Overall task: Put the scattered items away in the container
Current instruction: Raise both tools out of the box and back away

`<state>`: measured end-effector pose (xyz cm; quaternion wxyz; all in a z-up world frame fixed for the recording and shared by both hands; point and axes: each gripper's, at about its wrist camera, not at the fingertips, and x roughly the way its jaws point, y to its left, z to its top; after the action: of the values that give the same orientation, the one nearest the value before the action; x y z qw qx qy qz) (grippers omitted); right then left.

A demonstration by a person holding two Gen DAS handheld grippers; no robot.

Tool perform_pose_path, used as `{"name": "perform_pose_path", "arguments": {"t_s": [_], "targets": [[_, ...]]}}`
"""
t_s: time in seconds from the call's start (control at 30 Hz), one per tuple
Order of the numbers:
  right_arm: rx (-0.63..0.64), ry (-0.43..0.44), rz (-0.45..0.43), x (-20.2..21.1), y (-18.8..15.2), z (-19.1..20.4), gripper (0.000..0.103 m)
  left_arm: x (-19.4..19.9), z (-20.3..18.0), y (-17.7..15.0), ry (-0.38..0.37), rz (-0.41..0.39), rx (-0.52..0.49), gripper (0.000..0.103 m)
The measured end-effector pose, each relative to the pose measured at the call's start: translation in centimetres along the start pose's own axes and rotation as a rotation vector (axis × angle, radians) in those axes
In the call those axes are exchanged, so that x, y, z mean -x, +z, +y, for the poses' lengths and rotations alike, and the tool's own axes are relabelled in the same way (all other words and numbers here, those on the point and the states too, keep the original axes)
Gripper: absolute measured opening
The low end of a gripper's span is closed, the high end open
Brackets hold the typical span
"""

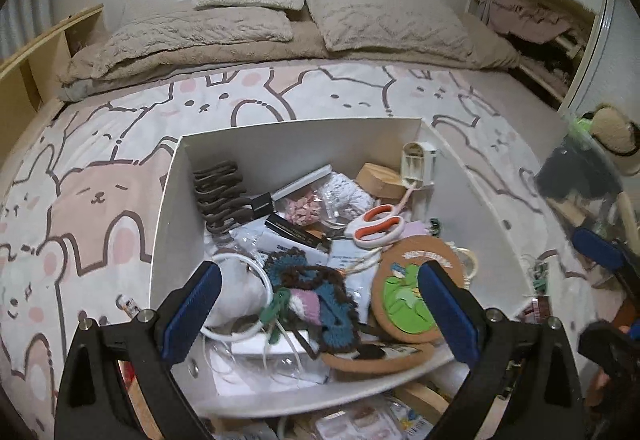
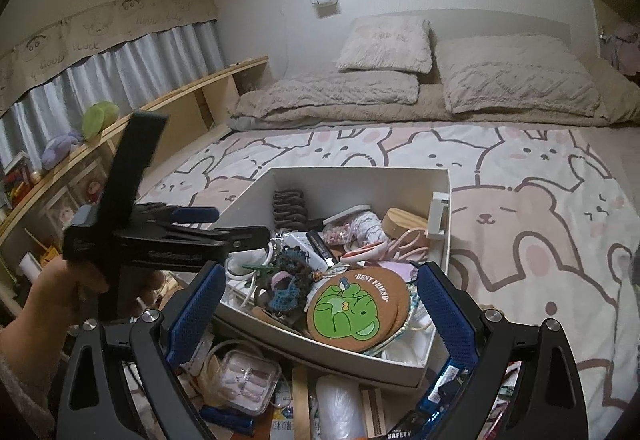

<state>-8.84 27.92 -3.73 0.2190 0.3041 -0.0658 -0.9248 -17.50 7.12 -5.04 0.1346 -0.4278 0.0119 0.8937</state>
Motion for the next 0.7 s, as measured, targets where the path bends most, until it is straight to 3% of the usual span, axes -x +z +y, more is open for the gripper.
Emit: {"name": "perform_pose_path", "arguments": {"t_s": [0.23,0.3,0.7], "targets": [[0.002,-0.021,-0.02,1.4,-0.1,0.6,0.097,3.8,-0.4,-1.0,-0.02,-0.075,0.011,0.103],[0.006,-0.03,-0.026,1.8,-0.1,0.8,0.103,5.0,-0.4,-1.4,-0.016,-0.098,0.008,0.103],[0.041,-0.075,-0.082,5.1,-0.2,2.4,0.103,10.7,-0.7,-3.8,0.016,-0.206,-0.012,0.103]]}}
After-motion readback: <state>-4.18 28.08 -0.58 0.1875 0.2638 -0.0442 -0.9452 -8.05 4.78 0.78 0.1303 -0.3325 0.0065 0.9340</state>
